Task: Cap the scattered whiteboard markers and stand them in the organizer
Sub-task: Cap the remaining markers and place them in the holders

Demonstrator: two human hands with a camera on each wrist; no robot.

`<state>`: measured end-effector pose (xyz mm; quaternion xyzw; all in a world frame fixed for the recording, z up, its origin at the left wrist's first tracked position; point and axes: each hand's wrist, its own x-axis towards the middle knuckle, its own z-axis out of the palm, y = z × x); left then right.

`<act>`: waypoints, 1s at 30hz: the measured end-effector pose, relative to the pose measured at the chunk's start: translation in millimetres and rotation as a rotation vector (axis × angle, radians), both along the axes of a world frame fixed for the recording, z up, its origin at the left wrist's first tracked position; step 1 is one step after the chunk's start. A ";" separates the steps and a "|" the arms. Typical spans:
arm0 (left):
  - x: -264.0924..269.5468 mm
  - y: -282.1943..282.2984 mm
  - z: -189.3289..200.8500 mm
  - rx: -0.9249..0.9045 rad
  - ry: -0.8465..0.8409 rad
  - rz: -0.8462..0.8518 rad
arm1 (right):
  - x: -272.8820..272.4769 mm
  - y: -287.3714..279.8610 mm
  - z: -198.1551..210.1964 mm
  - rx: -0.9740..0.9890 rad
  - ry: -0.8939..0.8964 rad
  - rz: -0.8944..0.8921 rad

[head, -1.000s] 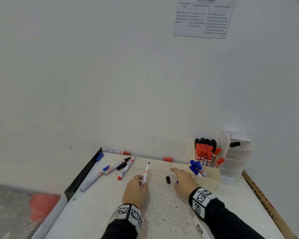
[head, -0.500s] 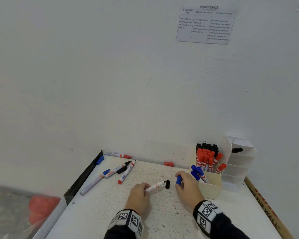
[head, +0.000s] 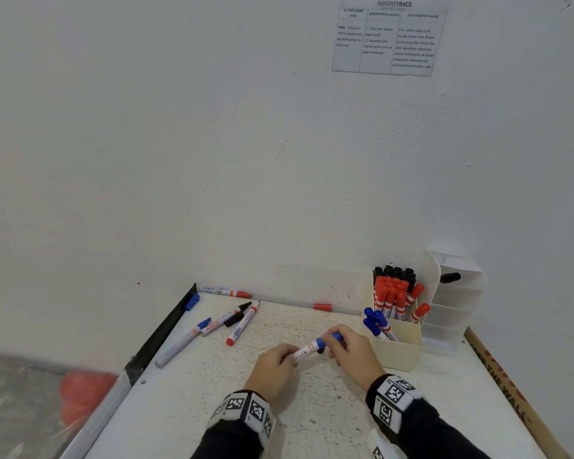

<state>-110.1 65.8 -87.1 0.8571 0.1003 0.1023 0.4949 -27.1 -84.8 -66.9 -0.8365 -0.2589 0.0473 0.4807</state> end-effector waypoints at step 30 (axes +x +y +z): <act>-4.6 -1.7 9.1 -0.298 0.161 -0.134 | 1.1 -12.5 20.8 -0.098 0.121 0.249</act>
